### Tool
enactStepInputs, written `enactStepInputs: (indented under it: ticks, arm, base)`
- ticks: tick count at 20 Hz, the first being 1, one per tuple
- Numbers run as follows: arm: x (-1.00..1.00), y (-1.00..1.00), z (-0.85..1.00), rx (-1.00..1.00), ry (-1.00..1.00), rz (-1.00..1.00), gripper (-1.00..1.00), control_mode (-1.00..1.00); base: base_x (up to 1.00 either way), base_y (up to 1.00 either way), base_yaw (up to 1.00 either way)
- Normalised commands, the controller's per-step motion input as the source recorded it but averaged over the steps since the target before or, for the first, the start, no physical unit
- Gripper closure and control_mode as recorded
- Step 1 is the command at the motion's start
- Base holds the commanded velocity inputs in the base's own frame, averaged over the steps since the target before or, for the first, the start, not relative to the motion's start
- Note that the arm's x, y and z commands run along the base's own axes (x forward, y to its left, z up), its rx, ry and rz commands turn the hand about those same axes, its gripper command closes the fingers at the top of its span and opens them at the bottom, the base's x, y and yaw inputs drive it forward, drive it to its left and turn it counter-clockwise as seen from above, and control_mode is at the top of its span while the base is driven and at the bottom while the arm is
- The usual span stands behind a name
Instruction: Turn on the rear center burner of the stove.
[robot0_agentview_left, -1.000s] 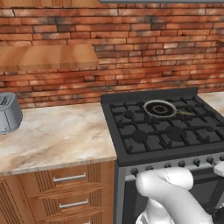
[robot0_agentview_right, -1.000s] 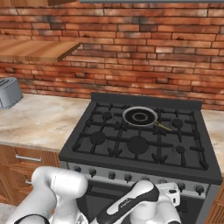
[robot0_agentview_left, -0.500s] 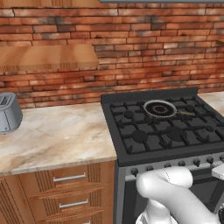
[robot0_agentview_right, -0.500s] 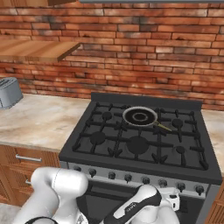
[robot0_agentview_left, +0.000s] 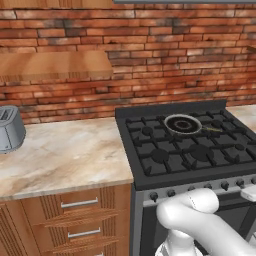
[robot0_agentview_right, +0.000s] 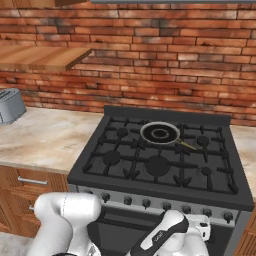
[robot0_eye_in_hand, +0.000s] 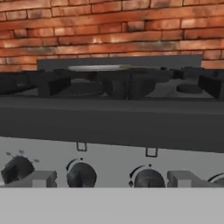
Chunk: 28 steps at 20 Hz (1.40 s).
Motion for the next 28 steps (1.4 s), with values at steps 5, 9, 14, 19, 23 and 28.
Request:
enactStepInputs:
  ticks: [5,9,14,19,23,28]
  arm:
    - [0.14,-0.03,-0.32,0.00,0.00,-0.04,-1.00,-1.00]
    - [0.08,-0.09,-0.28,0.00,0.00,-0.02,-1.00,-1.00]
    - [0.23,-0.13,-0.19,0.03,0.00,-0.02,-1.00,-1.00]
    - [0.36,-0.18,-0.24,0.00,0.00,-0.02,-1.00,-1.00]
    - [0.26,-0.27,-0.23,0.00,0.00,-0.03,-1.00,-1.00]
    - [0.16,-0.22,-0.24,0.00,0.00,-0.01,-1.00,-1.00]
  base:
    - [0.00,0.00,0.00]
    - [0.00,0.00,0.00]
    - [0.00,0.00,0.00]
    - [0.00,0.00,0.00]
    - [0.00,0.00,0.00]
    - [0.00,0.00,0.00]
